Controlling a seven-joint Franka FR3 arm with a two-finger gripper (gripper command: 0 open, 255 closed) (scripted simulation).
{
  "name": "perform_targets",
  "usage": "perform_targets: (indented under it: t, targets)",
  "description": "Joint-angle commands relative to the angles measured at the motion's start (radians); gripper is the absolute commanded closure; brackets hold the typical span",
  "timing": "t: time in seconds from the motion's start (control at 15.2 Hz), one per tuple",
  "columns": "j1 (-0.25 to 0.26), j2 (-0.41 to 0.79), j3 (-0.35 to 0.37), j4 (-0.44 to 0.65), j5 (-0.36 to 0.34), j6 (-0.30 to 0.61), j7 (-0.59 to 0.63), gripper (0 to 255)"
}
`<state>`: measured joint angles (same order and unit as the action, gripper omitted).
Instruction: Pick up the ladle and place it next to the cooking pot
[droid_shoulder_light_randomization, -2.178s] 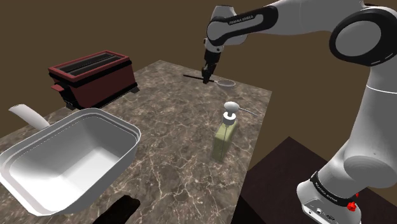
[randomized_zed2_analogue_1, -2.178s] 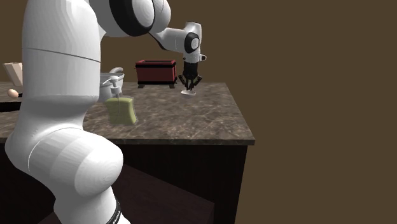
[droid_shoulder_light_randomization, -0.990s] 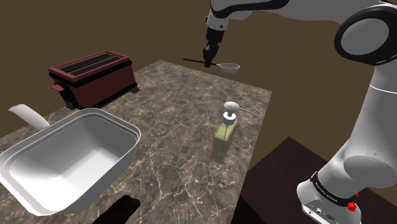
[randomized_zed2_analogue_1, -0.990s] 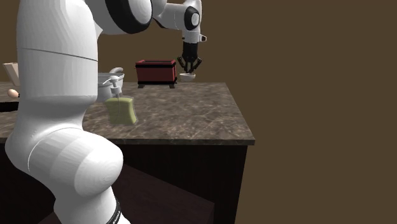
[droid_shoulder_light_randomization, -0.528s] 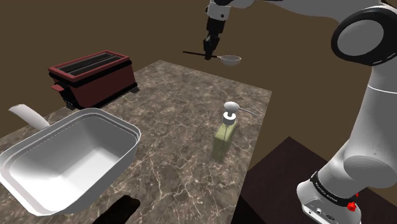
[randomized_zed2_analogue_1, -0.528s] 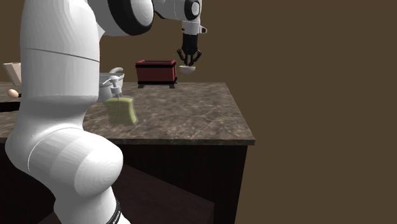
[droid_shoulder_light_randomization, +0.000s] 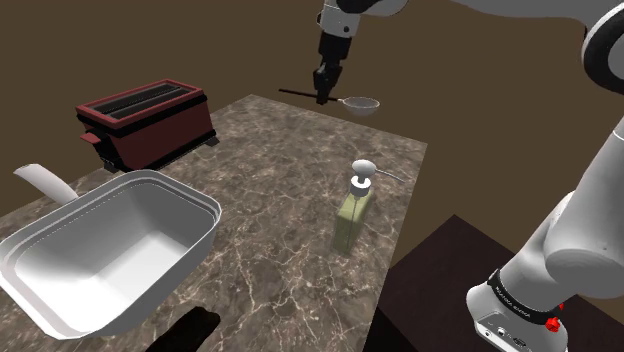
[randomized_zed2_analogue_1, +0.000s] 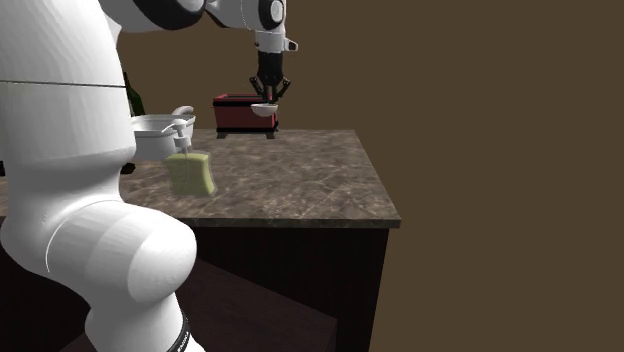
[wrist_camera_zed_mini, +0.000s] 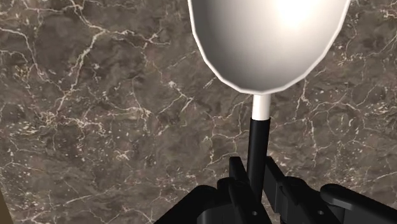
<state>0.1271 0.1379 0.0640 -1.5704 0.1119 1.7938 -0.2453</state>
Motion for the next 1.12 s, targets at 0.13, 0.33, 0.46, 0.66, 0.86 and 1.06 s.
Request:
perform_targets:
  t: [0.13,0.33,0.46,0.66,0.86,1.06]
  targets:
    - [0.042,-0.094,0.033,-0.119,-0.002,0.034,0.074,255]
    - [0.072,-0.148,0.063,-0.186,-0.002,0.053,0.133,255]
    - [0.093,-0.180,0.084,-0.225,-0.001,0.064,0.173,255]
    - [0.123,-0.221,0.118,-0.273,0.001,0.078,0.236,255]
    - [0.153,-0.254,0.154,-0.309,0.004,0.089,0.300,255]
    - [0.183,-0.279,0.193,-0.336,0.007,0.098,0.367,255]
